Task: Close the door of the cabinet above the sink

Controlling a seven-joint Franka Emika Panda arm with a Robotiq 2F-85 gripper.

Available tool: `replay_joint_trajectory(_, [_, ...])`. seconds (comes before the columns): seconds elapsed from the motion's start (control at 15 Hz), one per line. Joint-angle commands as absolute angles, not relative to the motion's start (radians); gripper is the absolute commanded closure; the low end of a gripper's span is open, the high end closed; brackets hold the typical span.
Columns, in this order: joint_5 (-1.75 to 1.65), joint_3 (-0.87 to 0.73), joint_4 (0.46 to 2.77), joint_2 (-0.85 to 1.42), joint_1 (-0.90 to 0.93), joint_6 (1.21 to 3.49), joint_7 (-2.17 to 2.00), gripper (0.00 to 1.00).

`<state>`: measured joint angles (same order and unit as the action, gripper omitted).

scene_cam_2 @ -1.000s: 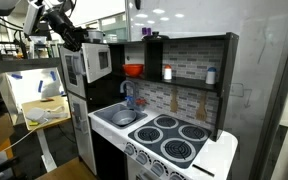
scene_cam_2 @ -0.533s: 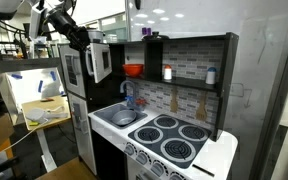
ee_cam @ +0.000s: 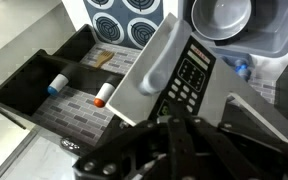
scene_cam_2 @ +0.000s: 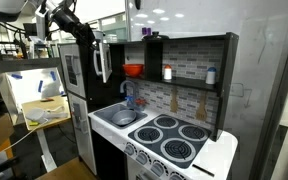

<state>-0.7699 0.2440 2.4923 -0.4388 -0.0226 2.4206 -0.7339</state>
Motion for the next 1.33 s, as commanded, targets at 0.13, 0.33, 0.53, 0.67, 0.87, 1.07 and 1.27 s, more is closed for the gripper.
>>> replay_joint_trajectory(0.13, [-0.856, 0.250, 2.469, -0.394, -0.047, 2.477, -0.835, 1.00])
replay_joint_trajectory(0.33, [-0.899, 0.252, 2.460, -0.363, -0.044, 2.488, -0.917, 1.00])
replay_joint_trajectory(0.53, [-0.949, 0.244, 2.447, -0.323, -0.041, 2.500, -1.000, 1.00])
replay_joint_trajectory(0.67, [-0.987, 0.235, 2.434, -0.296, -0.037, 2.501, -1.057, 1.00])
replay_joint_trajectory(0.87, [-1.050, 0.218, 2.418, -0.263, -0.031, 2.496, -1.144, 1.00])
replay_joint_trajectory(1.07, [-1.105, 0.196, 2.406, -0.239, -0.021, 2.493, -1.218, 1.00])
replay_joint_trajectory(1.27, [-1.157, 0.183, 2.391, -0.221, -0.012, 2.492, -1.282, 1.00])
